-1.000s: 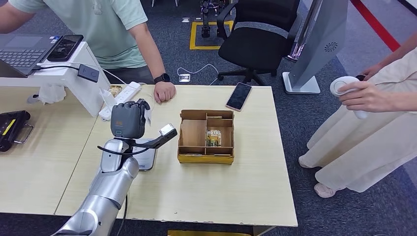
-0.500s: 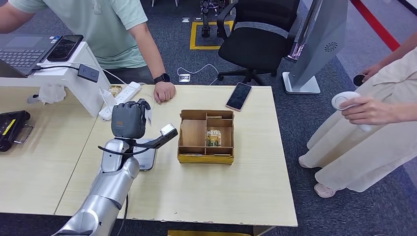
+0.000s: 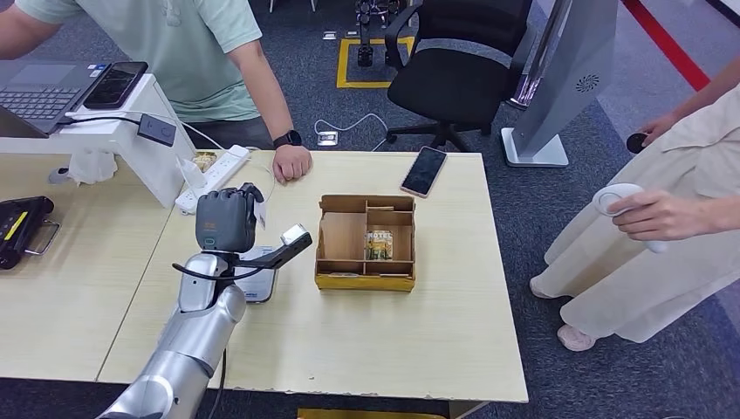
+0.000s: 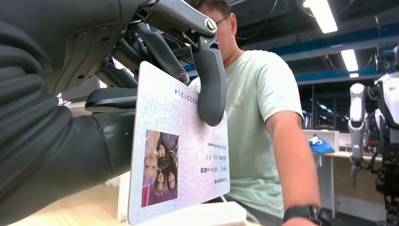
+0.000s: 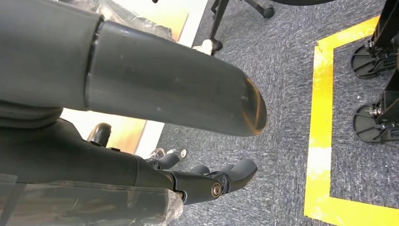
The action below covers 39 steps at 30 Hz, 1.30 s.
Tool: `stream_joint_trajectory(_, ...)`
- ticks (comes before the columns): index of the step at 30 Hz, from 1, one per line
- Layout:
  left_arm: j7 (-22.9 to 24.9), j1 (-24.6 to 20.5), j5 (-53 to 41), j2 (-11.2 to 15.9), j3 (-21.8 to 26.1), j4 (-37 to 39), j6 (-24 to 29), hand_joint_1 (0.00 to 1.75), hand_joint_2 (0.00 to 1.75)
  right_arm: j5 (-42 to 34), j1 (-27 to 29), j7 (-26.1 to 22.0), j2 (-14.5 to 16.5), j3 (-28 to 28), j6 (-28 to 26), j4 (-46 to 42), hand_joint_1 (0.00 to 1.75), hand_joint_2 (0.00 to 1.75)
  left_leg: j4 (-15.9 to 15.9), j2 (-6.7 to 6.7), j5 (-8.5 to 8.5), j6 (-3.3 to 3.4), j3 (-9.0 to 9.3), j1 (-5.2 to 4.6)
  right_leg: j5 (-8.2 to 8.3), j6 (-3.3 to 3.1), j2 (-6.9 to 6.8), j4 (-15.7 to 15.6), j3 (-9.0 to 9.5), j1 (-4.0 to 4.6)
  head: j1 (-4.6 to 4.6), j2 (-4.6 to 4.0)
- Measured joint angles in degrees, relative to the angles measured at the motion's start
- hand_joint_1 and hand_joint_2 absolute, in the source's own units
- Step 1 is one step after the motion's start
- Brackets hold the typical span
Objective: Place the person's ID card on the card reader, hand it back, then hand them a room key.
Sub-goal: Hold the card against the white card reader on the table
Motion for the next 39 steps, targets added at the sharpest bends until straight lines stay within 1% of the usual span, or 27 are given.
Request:
stream_joint_trajectory(14,2.8,1.55,-0.88,2.08,0.0,2.27,0.0,1.75,1.75,-0.04,0.23,-0.09,0.0,-0.84,0.0,0.0,0.0,0.0,0.0,0.0,0.0,0.0,0.0,0.0,0.0,0.0,0.0,0.0,0.0,0.0,-0.01,0.0)
stream_joint_trajectory(26,3.12,1.95,-0.65,3.06,0.0,2.73,0.0,1.75,1.75,-0.04,0.29,-0.34,0.01,-0.94,0.03,0.0,0.0,0.0,0.0,0.0,0.0,0.0,-0.01,0.0,0.0,0.0,0.0,0.0,-0.01,0.0,0.01,0.0)
stream_joint_trajectory(31,2.49,2.01,-0.34,3.25,0.0,3.28,0.0,1.75,1.75,-0.04,0.31,-0.39,0.0,-1.07,0.09,0.0,0.0,0.0,0.0,0.0,0.0,0.0,-0.01,0.0,0.0,0.0,0.0,0.0,-0.01,0.0,-0.01,0.0)
stream_joint_trajectory(39,-1.08,2.35,0.93,3.31,-0.02,3.62,0.0,1.75,1.75,-0.03,0.39,-0.51,0.0,-1.31,0.29,0.0,0.0,0.0,0.0,0.0,0.0,0.0,-0.01,0.0,0.0,0.0,0.0,0.0,-0.01,0.0,0.01,0.0)
